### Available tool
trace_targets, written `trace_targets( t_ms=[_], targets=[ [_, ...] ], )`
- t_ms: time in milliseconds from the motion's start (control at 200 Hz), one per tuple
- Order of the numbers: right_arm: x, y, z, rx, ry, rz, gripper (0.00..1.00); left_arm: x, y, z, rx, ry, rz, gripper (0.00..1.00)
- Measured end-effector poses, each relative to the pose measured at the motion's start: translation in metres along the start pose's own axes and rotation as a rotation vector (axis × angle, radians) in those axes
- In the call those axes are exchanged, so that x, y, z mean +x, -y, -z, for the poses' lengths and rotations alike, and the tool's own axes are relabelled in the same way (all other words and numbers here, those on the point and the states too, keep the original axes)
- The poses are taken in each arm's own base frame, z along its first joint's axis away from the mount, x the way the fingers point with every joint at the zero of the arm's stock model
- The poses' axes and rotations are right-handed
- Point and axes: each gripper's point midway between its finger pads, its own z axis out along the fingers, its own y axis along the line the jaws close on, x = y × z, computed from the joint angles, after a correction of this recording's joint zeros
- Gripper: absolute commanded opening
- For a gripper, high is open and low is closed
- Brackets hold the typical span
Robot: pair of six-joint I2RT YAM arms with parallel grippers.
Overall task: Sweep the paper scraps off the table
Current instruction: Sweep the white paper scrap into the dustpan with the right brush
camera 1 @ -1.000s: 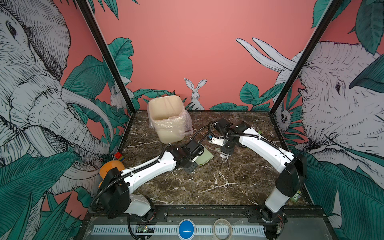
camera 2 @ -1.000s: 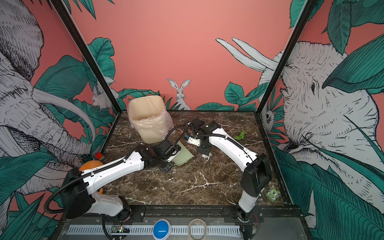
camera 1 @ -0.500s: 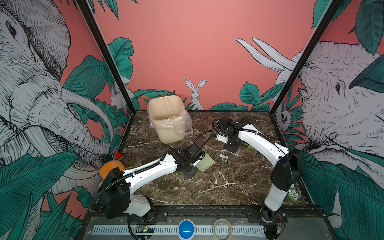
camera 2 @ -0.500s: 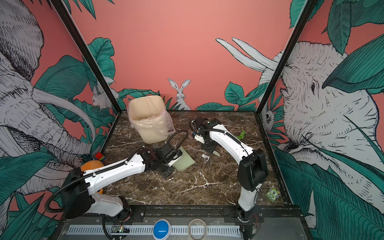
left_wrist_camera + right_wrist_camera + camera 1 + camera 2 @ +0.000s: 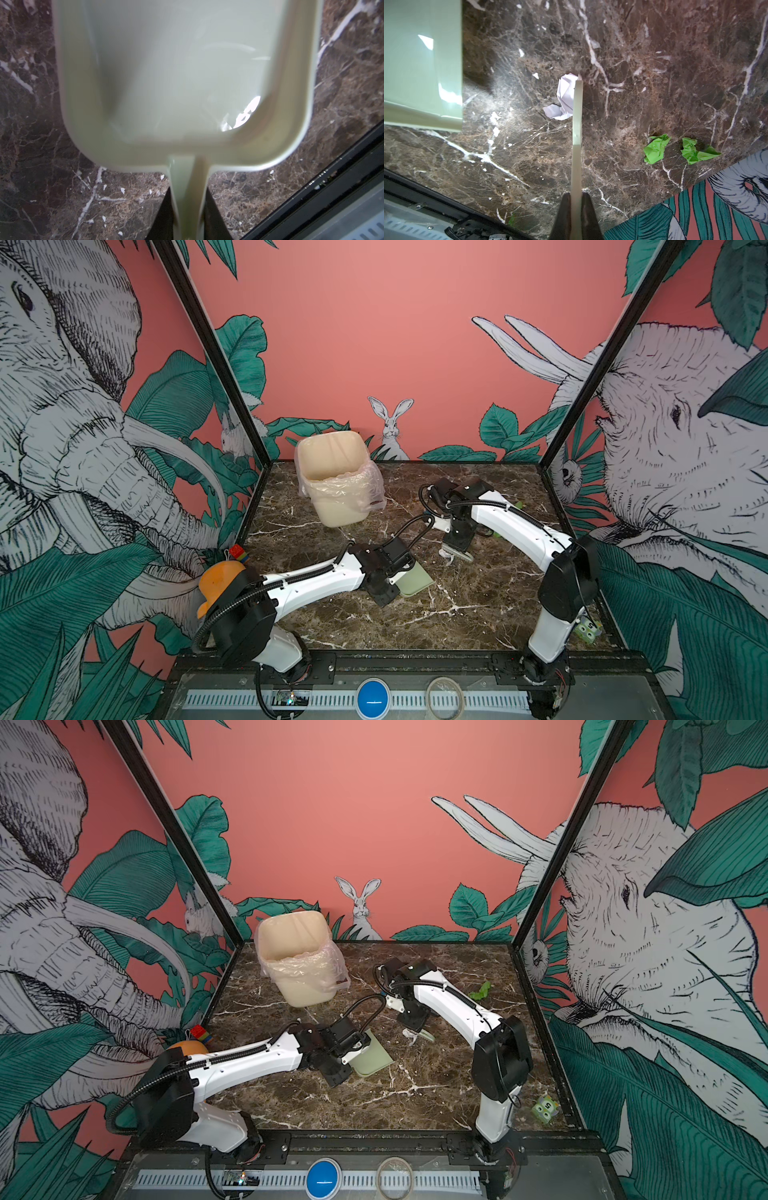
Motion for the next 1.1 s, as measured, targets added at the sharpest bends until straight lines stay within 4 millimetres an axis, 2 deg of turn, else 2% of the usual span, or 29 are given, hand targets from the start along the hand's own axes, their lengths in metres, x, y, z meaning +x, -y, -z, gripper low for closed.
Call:
trace_targets(
  t_ms=[165,250,415,605,720,925,1100],
  targets=[
    [0.004,-0.014,0.007,-0.025,-0.006,0.003,0.0,-0.002,0.004,-0.01,0.01,-0.023,-0.021,0.18],
    [0.009,-0.014,0.01,-0.021,-0.021,-0.016,0.0,-0.004,0.007,-0.014,0.019,-0.03,-0.029,0.18],
    [0.022,-0.007,0.01,-0.017,-0.06,-0.099,0.0,-0.009,0.009,-0.02,0.024,-0.037,-0.04,0.18],
    [0.033,0.01,0.006,-0.019,-0.077,-0.226,0.0,-0.032,0.014,-0.018,0.047,-0.001,-0.05,0.18],
    [0.034,0.011,0.006,-0.019,-0.079,-0.258,0.0,-0.041,0.016,-0.023,0.058,0.001,-0.058,0.18],
    [0.033,0.011,0.006,-0.023,-0.076,-0.294,0.0,-0.041,0.017,-0.036,0.06,-0.04,-0.066,0.18],
    [0.029,0.008,0.003,-0.045,-0.068,-0.314,0.0,-0.044,0.015,-0.033,0.049,-0.044,-0.074,0.17]
  ],
)
